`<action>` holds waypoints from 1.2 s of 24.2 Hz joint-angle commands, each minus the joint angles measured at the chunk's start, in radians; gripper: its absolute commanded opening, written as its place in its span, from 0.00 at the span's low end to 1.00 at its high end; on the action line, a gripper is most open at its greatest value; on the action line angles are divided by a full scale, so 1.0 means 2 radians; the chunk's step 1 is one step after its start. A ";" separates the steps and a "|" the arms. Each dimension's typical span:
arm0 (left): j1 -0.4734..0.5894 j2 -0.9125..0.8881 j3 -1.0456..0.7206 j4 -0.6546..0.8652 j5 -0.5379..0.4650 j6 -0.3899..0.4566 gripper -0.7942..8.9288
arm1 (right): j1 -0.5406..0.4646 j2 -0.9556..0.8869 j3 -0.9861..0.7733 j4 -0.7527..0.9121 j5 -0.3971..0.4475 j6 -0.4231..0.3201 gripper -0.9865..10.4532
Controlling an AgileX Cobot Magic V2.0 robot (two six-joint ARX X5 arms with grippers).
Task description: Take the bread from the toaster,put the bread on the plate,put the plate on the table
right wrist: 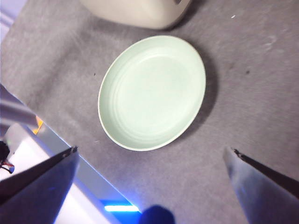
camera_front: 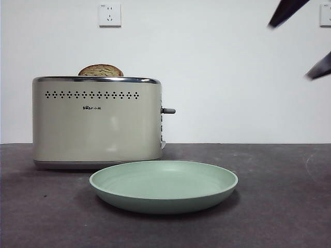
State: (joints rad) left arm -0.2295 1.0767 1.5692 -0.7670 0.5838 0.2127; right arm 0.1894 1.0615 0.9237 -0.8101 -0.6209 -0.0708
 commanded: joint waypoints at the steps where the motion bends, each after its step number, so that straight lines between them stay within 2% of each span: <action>1: -0.017 -0.013 -0.001 -0.054 0.000 -0.009 0.07 | 0.018 0.041 0.001 0.023 0.005 0.013 0.61; 5: -0.041 -0.029 -0.001 -0.122 -0.003 -0.008 0.07 | 0.049 0.101 0.001 0.063 0.038 0.023 0.61; 9: -0.054 -0.039 -0.001 -0.161 -0.003 -0.008 0.07 | 0.070 0.157 0.001 0.094 0.041 0.034 0.61; 11: -0.057 -0.040 -0.001 -0.173 -0.003 -0.007 0.07 | 0.078 0.180 0.001 0.109 0.042 0.038 0.61; 15: -0.059 -0.039 -0.002 -0.196 -0.003 0.000 0.07 | 0.097 0.226 0.001 0.142 0.071 0.049 0.60; 18: -0.059 -0.039 -0.002 -0.201 -0.003 0.000 0.07 | 0.108 0.257 0.001 0.164 0.077 0.054 0.52; 22: -0.059 -0.039 -0.002 -0.208 -0.003 0.000 0.07 | 0.113 0.295 0.001 0.187 0.079 0.067 0.52; 23: -0.059 -0.039 -0.002 -0.210 -0.003 0.000 0.07 | 0.113 0.301 0.001 0.191 0.079 0.068 0.51; 27: -0.059 -0.039 -0.002 -0.210 -0.003 0.000 0.07 | 0.113 0.308 0.001 0.205 0.078 0.071 0.24; 29: -0.059 -0.039 -0.002 -0.210 -0.003 0.000 0.07 | 0.113 0.310 0.001 0.207 0.078 0.073 0.20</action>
State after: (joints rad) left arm -0.3447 1.0000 1.5692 -1.1900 0.5755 0.2020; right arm 0.4133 1.6691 0.9241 -0.4004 -0.4671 0.0662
